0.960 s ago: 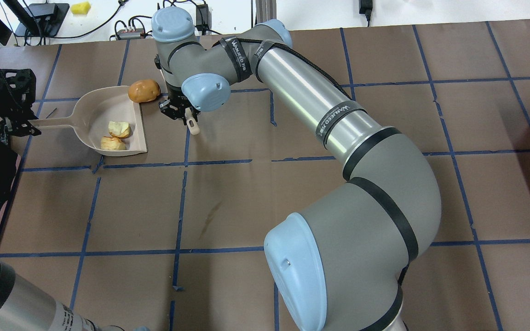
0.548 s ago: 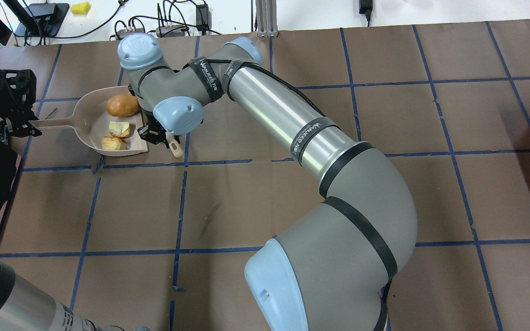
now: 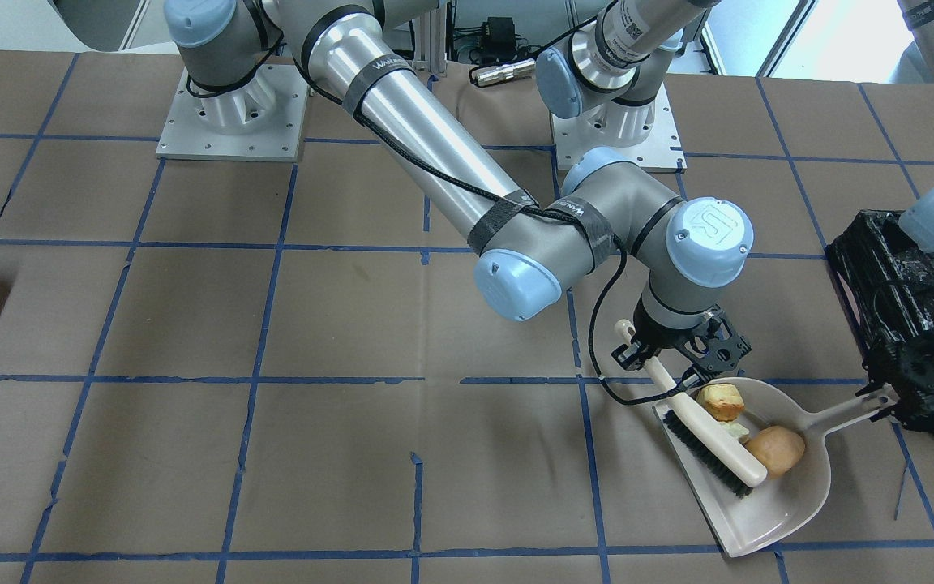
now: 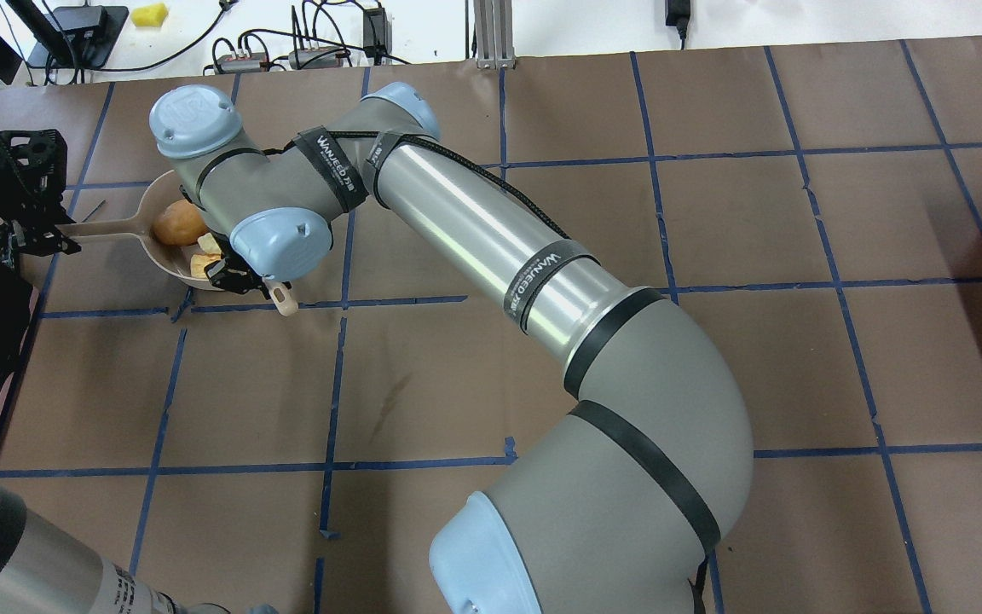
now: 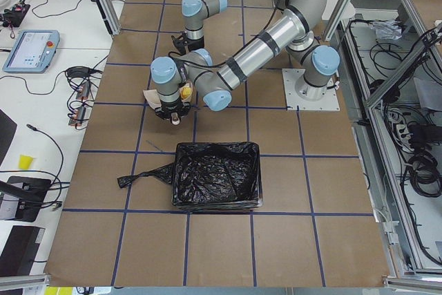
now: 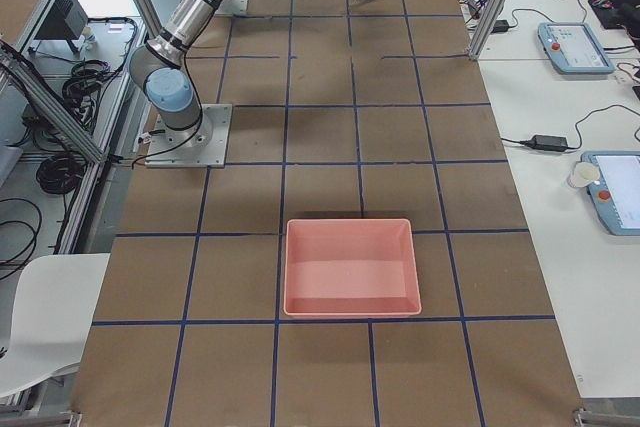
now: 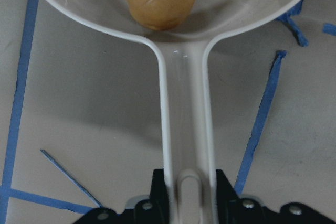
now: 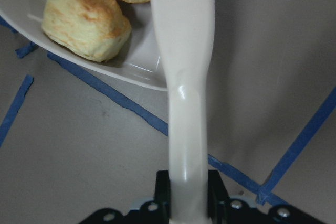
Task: Sweep and dump trash in nearest bin
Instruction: 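Brush the trash deeper into the dustpan with the right gripper, then carry the dustpan toward the bin with left gripper while right withdraws brush, then lower the brush onto the table with the right gripper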
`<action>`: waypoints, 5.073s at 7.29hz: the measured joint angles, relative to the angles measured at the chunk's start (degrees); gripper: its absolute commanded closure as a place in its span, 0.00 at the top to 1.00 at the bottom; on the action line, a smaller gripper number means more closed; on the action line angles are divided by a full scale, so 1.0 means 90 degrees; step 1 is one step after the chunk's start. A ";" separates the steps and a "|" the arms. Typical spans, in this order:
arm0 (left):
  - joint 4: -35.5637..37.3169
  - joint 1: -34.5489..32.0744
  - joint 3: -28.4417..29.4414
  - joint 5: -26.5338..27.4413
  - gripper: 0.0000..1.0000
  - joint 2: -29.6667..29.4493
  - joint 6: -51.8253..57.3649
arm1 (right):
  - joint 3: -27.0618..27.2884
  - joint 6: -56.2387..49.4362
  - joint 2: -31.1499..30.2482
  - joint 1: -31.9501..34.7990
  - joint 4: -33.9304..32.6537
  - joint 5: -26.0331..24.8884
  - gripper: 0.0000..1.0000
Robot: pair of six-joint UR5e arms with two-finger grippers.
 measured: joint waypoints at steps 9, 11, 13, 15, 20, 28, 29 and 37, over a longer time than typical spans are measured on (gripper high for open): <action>-0.1195 0.0850 0.0035 -0.1271 0.12 0.0110 -0.0016 | 0.3554 0.0359 -0.2696 -0.0896 0.0514 -0.0439 0.01; -0.2054 0.1535 0.0046 -0.1961 0.12 0.0464 -0.0025 | 0.5148 0.1269 -0.3636 -0.0934 -0.0148 -0.0410 0.01; -0.2657 0.2264 0.0121 -0.2241 0.12 0.0822 0.0114 | 0.6354 0.2678 -0.4257 -0.0984 -0.0978 -0.0353 0.01; -0.2865 0.3270 0.0119 -0.2118 0.12 0.1021 0.0493 | 0.7326 0.3667 -0.4997 -0.1198 -0.1950 -0.0327 0.02; -0.2823 0.5032 0.0711 -0.1149 0.12 0.1089 0.0958 | 0.8519 0.3305 -0.5615 -0.1404 -0.2550 0.0853 0.02; -0.1846 0.5114 0.0847 -0.0342 0.12 0.0912 0.0996 | 0.9067 0.2835 -0.5585 -0.1435 -0.3239 0.0896 0.81; -0.1729 0.5095 0.0845 -0.0239 0.12 0.0917 0.0992 | 0.9072 0.2831 -0.5568 -0.1416 -0.3239 0.0883 1.00; -0.1431 0.4510 0.0844 0.1613 0.12 0.1169 0.0541 | 0.8938 0.2773 -0.5478 -0.1367 -0.3090 0.0376 1.00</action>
